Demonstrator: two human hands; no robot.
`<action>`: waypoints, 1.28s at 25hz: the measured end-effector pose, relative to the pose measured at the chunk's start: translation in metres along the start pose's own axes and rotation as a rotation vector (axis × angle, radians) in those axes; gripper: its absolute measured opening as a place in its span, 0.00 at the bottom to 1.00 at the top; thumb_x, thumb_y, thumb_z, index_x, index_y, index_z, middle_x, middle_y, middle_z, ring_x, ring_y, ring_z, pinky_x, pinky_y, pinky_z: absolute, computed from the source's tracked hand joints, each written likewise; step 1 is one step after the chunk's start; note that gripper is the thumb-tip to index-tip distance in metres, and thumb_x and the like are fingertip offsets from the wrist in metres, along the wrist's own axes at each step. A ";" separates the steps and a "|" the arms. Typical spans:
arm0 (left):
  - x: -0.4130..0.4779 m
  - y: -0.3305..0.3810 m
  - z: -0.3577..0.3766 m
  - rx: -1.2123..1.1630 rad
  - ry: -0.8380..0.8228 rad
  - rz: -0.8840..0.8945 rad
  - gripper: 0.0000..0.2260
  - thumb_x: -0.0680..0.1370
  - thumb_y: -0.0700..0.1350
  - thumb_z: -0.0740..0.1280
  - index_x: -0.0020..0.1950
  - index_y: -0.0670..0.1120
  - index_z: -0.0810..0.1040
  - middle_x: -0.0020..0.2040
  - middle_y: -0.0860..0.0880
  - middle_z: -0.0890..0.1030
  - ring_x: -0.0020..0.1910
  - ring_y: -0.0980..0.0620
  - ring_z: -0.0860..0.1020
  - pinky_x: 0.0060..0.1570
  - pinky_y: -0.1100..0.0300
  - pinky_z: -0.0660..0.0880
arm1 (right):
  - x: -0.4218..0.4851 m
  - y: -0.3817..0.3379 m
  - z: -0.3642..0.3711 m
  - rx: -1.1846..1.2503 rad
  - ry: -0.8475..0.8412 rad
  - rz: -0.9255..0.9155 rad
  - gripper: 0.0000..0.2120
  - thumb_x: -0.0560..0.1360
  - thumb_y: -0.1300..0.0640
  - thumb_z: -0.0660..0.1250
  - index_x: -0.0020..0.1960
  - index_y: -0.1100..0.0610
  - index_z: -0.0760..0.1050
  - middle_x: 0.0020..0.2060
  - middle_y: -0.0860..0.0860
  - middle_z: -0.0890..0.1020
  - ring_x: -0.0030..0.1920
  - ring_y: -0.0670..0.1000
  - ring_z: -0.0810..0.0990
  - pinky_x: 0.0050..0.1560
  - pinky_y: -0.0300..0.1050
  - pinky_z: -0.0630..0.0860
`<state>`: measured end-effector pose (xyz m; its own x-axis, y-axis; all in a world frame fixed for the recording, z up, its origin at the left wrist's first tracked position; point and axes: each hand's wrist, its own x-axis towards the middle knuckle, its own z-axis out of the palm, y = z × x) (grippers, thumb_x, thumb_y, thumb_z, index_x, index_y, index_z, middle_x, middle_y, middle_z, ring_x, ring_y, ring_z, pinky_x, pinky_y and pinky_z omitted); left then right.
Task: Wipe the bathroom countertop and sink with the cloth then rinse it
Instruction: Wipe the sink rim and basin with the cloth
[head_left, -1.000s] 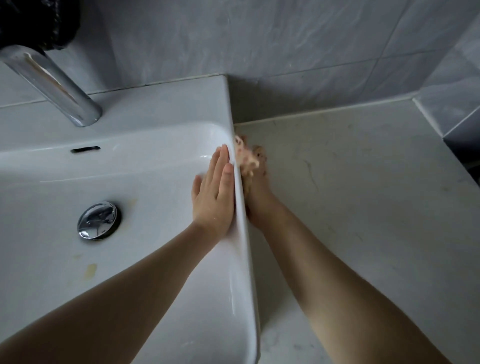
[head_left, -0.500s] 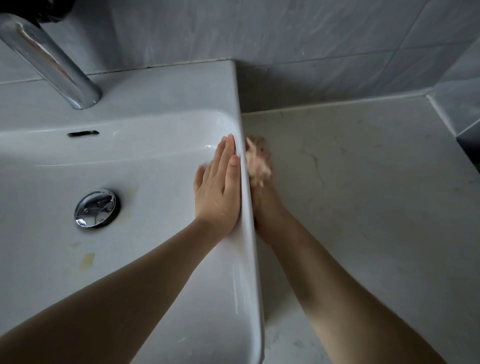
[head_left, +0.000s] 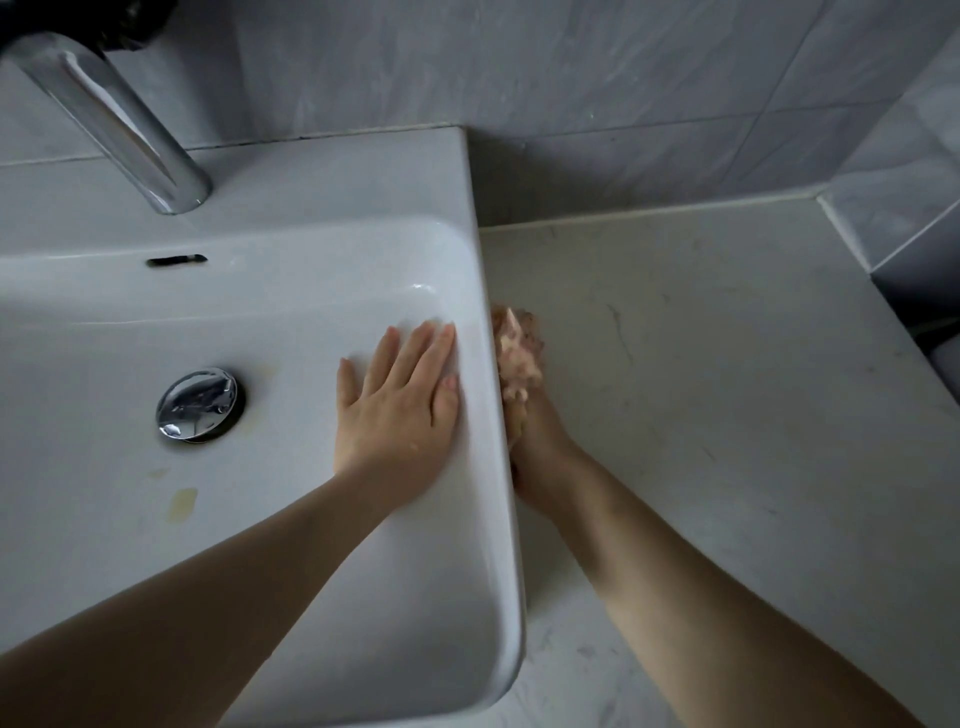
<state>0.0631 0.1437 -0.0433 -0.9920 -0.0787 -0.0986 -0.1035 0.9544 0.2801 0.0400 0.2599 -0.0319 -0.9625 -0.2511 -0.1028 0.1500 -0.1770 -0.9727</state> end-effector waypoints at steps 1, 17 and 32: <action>0.000 0.000 0.000 0.006 0.006 -0.002 0.26 0.76 0.57 0.38 0.75 0.61 0.46 0.76 0.60 0.48 0.75 0.56 0.42 0.73 0.48 0.40 | 0.006 -0.007 -0.002 0.061 -0.042 0.007 0.14 0.84 0.58 0.46 0.57 0.53 0.70 0.41 0.43 0.79 0.37 0.31 0.79 0.44 0.26 0.73; 0.001 -0.005 0.002 0.050 0.025 0.021 0.26 0.76 0.57 0.38 0.75 0.60 0.47 0.76 0.61 0.49 0.75 0.57 0.43 0.73 0.50 0.41 | 0.016 -0.024 0.001 0.091 -0.029 0.105 0.17 0.84 0.53 0.45 0.57 0.53 0.72 0.50 0.43 0.83 0.46 0.29 0.76 0.48 0.22 0.71; -0.002 -0.005 0.000 0.034 -0.025 0.039 0.23 0.80 0.54 0.41 0.76 0.58 0.43 0.76 0.59 0.45 0.75 0.56 0.41 0.73 0.48 0.39 | 0.002 0.008 -0.023 -1.010 0.101 0.102 0.16 0.79 0.59 0.58 0.66 0.55 0.70 0.57 0.56 0.79 0.56 0.57 0.77 0.45 0.38 0.65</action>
<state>0.0655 0.1395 -0.0443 -0.9930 -0.0347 -0.1127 -0.0623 0.9658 0.2518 0.0342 0.2803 -0.0452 -0.9774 -0.1305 -0.1666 0.0164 0.7383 -0.6742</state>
